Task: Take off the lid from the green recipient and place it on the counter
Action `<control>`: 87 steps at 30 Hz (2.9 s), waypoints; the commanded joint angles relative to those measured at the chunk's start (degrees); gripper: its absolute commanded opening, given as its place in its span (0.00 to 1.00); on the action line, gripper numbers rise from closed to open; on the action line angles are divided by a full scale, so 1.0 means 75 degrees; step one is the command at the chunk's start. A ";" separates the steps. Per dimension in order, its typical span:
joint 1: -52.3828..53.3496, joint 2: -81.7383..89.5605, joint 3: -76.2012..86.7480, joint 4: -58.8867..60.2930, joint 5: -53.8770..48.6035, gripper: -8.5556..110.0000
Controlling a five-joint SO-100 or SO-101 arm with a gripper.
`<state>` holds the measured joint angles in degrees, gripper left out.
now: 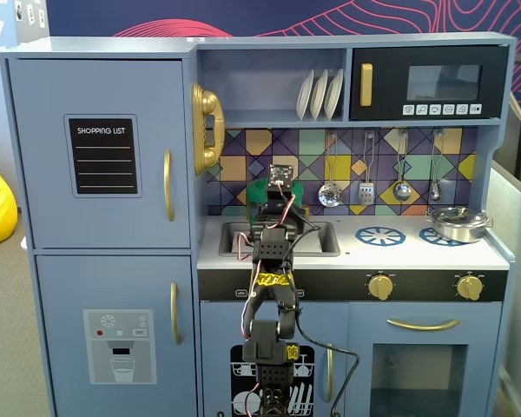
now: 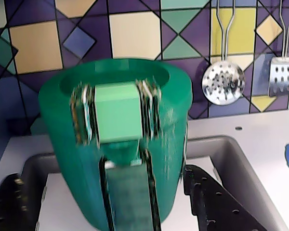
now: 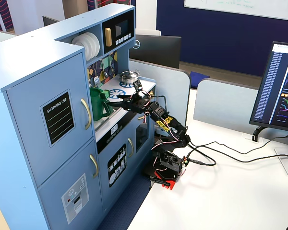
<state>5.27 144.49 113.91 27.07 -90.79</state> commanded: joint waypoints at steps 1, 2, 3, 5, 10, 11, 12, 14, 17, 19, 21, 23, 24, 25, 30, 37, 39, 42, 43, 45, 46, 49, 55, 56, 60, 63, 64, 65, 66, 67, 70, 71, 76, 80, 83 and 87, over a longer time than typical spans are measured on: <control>0.0070 -0.0516 -0.0996 -0.0152 -0.0012 0.41; 0.0082 -0.0633 -0.1113 -0.0152 -0.0023 0.41; 0.0105 -0.0750 -0.1195 -0.0234 -0.0023 0.41; 0.0152 -0.0949 -0.1348 -0.0352 -0.0094 0.41; 0.0152 -0.1348 -0.1617 -0.0492 -0.0152 0.41; 0.0152 -0.1418 -0.1641 -0.0551 -0.0176 0.41; 0.0152 -0.1488 -0.1664 -0.0562 -0.0223 0.40; 0.0176 -0.1629 -0.1758 -0.0574 -0.0328 0.40; 0.0164 -0.1840 -0.1910 -0.0574 -0.0527 0.41; 0.0152 -0.1992 -0.2062 -0.0574 -0.0668 0.41; 0.0105 -0.2156 -0.2215 -0.0574 -0.0809 0.41; 0.0070 -0.2309 -0.2379 -0.0586 -0.0902 0.40; 0.0035 -0.2379 -0.2461 -0.0598 -0.0902 0.40; 0.0012 -0.2461 -0.2543 -0.0609 -0.0914 0.40; -0.0059 -0.2719 -0.2789 -0.0609 -0.0961 0.39; -0.0199 -0.2859 -0.2883 -0.0609 -0.1066 0.38; -0.0246 -0.2883 -0.2906 -0.0598 -0.1078 0.38; -0.0316 -0.2918 -0.2953 -0.0586 -0.1137 0.37; -0.0328 -0.2953 -0.2977 -0.0586 -0.1160 0.37; -0.0340 -0.3000 -0.3023 -0.0586 -0.1195 0.36; -0.0340 -0.3012 -0.3035 -0.0574 -0.1242 0.34; -0.0445 -0.3000 -0.3035 -0.0410 -0.1383 0.19; -0.0551 -0.3012 -0.3023 -0.0375 -0.1195 0.07; -0.0551 -0.3012 -0.3023 -0.0398 -0.1195 0.07; -0.0539 -0.3000 -0.3105 -0.0656 -0.1184 0.07; -0.0480 -0.3035 -0.3387 -0.0832 -0.1371 0.07; -0.0480 -0.3059 -0.3492 -0.0891 -0.1395 0.07; -0.0457 -0.3070 -0.3609 -0.0891 -0.1430 0.07; -0.0422 -0.3070 -0.3691 -0.0879 -0.1465 0.07; -0.0387 -0.3070 -0.3715 -0.0855 -0.1465 0.07; -0.0188 -0.2941 -0.3668 -0.0715 -0.1418 0.07; -0.0094 -0.2906 -0.3656 -0.0703 -0.1406 0.07; 0.0844 -0.2684 -0.3703 -0.0738 -0.1230 0.07; 0.2121 -0.2461 -0.3656 -0.0621 -0.0949 0.07; 0.2730 -0.2285 -0.3387 -0.0562 -0.0844 0.07; 0.3141 -0.2215 -0.2543 -0.0984 -0.0773 0.07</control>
<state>25.75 124.37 92.64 23.03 -97.56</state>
